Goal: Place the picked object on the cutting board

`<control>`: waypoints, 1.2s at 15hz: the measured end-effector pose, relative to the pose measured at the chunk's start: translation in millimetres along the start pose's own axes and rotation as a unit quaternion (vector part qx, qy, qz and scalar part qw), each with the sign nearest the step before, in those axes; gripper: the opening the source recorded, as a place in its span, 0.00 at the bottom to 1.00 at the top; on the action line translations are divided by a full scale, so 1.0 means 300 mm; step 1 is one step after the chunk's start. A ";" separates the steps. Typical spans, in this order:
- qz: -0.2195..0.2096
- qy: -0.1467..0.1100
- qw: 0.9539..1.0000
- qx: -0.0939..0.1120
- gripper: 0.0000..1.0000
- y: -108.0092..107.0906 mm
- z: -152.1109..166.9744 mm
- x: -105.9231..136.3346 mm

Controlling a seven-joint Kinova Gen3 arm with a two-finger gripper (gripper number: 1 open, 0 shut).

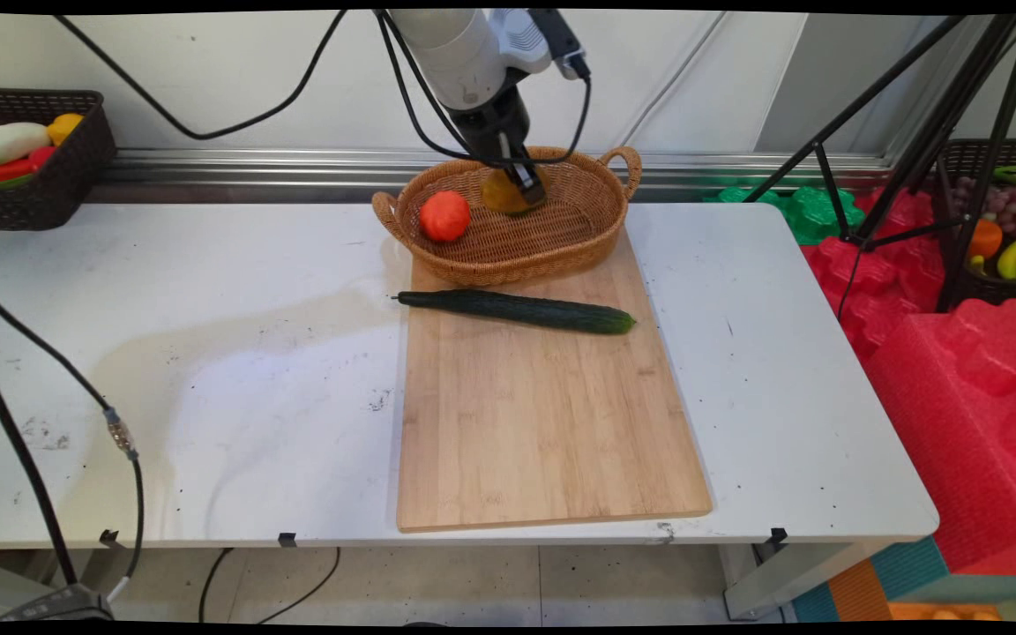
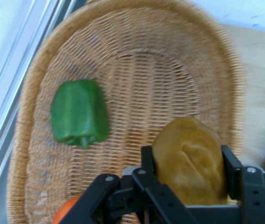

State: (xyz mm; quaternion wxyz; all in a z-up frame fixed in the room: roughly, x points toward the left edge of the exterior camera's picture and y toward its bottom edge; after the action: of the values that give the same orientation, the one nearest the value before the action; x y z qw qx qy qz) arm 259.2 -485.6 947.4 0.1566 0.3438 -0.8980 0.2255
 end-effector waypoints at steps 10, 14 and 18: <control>0.058 0.023 0.995 -0.073 0.00 0.432 -0.140 0.022; 0.039 0.016 0.995 -0.092 0.00 0.564 -0.094 0.016; 0.017 0.002 0.994 -0.104 0.00 0.662 -0.008 0.005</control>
State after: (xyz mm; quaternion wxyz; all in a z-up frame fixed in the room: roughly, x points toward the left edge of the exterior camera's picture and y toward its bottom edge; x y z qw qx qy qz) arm 122.0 -353.7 891.1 0.1896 0.3094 -0.9222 0.1340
